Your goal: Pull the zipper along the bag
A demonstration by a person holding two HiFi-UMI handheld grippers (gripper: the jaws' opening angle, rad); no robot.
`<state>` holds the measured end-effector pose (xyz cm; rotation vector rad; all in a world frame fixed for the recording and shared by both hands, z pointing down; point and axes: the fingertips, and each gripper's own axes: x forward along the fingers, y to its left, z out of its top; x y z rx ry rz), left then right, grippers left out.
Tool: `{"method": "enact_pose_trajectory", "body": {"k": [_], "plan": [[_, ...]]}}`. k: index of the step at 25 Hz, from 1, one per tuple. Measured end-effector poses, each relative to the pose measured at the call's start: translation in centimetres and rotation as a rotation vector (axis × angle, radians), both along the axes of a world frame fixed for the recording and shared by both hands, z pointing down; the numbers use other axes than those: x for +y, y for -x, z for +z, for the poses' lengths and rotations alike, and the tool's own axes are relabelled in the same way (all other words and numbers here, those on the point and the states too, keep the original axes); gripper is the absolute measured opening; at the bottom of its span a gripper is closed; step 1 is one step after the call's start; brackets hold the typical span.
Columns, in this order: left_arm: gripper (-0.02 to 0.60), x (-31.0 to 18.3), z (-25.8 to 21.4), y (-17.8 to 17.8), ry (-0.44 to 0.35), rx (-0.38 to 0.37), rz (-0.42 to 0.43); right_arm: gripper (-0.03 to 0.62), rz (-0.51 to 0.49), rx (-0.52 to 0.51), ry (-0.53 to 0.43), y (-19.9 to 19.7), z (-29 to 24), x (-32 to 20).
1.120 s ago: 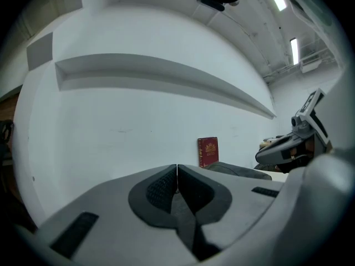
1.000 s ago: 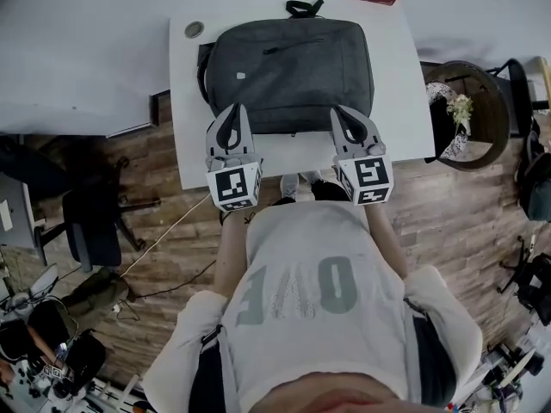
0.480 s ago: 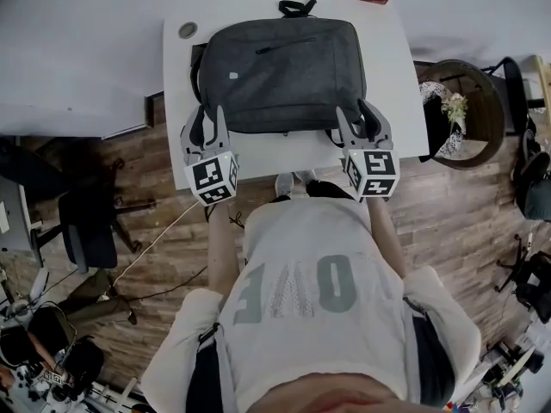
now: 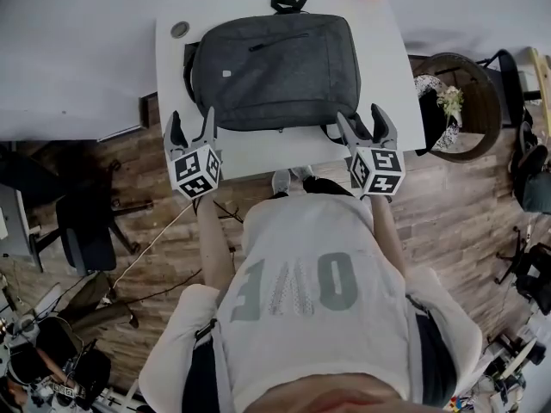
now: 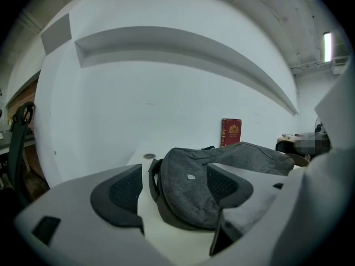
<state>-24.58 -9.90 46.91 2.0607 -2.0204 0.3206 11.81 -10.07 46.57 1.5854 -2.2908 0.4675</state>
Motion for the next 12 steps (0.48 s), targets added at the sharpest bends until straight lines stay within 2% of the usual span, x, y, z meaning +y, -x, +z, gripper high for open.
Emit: {"method": "enact_pose_trajectory", "body": {"k": [5,12], "plan": [[0.351,0.5,0.9,-0.2,0.026,0.009,0.005,0.36,0.041,-0.006,-0.007,-1.0,-0.1,-0.1],[0.357,0.4,1.3,-0.7,0.051,0.038,0.041,0.367,0.006,-0.003,0.02,-0.6,0.4,0.1]]}}
